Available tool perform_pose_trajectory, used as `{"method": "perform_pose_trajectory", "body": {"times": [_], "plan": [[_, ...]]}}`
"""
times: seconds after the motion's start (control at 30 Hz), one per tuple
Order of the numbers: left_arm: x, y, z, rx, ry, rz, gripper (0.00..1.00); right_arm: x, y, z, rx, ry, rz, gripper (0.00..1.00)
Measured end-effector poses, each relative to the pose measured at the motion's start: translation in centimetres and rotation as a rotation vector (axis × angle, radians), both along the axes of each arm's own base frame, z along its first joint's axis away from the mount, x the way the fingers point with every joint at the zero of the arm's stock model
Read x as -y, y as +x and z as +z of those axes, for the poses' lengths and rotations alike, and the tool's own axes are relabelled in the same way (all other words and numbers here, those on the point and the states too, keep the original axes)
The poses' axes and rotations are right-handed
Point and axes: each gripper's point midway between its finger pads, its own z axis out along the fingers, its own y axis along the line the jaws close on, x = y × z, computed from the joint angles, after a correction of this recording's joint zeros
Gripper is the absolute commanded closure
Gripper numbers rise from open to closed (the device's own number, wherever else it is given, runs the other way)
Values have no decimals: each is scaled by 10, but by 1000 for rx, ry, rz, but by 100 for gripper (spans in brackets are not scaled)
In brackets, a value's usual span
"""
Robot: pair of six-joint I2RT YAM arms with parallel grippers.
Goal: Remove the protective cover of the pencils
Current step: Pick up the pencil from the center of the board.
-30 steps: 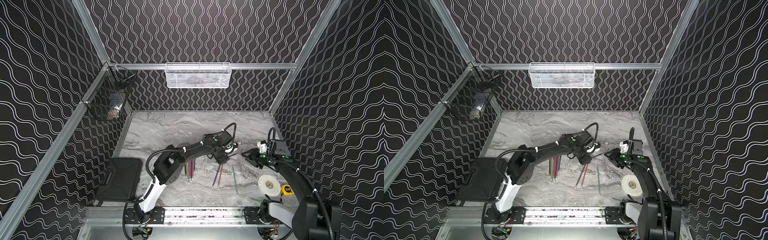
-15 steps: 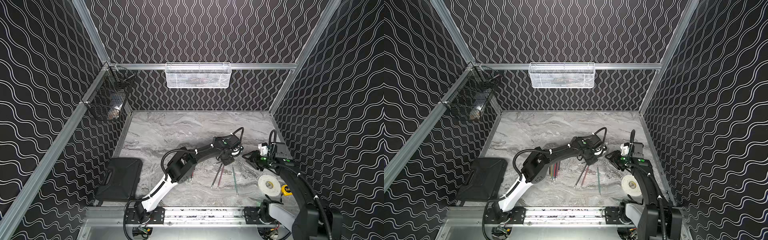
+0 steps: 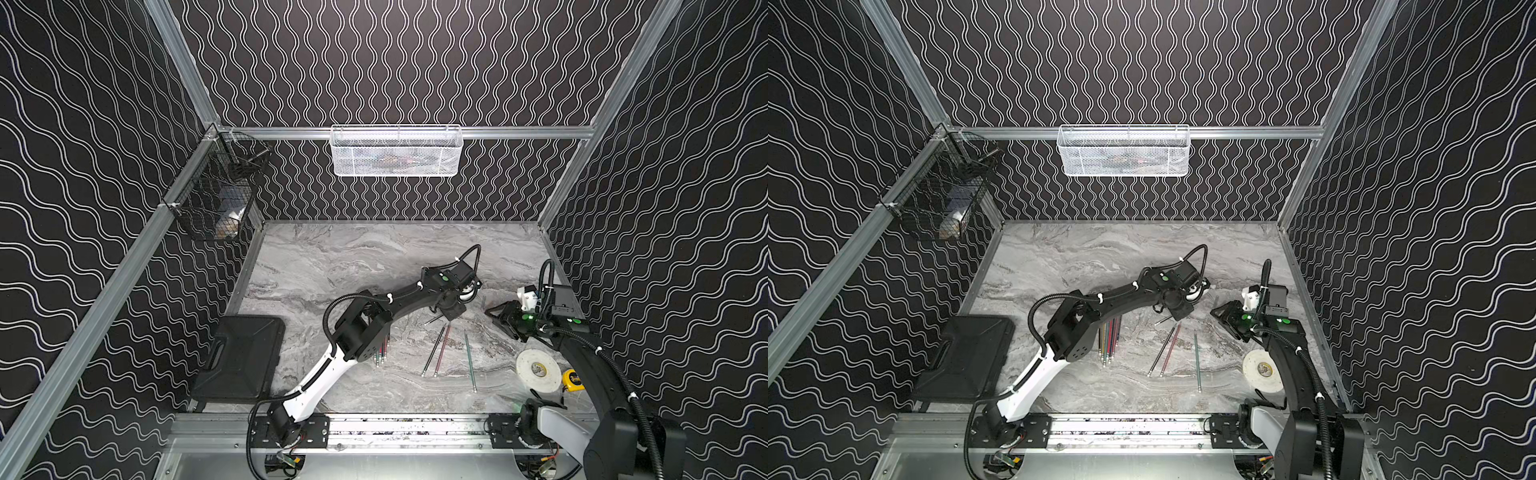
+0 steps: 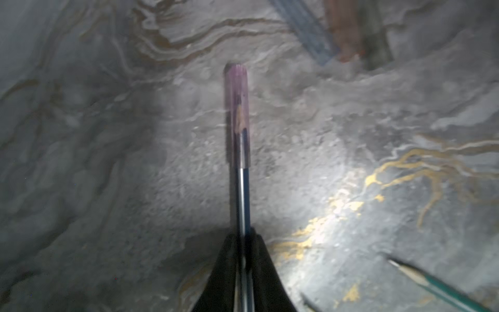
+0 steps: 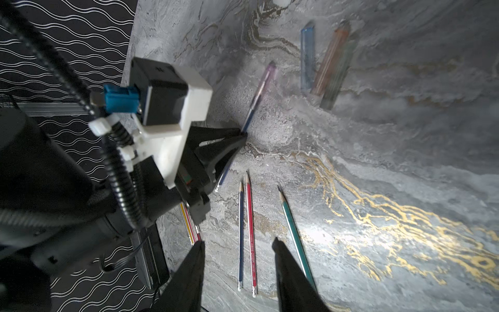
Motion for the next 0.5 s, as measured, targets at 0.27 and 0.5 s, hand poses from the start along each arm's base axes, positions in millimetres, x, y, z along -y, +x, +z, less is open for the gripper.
{"method": "perform_pose_trajectory", "body": {"times": [0.27,0.5], "plan": [[-36,21,5,-4,9,72,100,1,0,-3,-13,2,-4,58],[-67,12,21,-53,51,127,100,1,1,-6,-22,4,-4,57]]}}
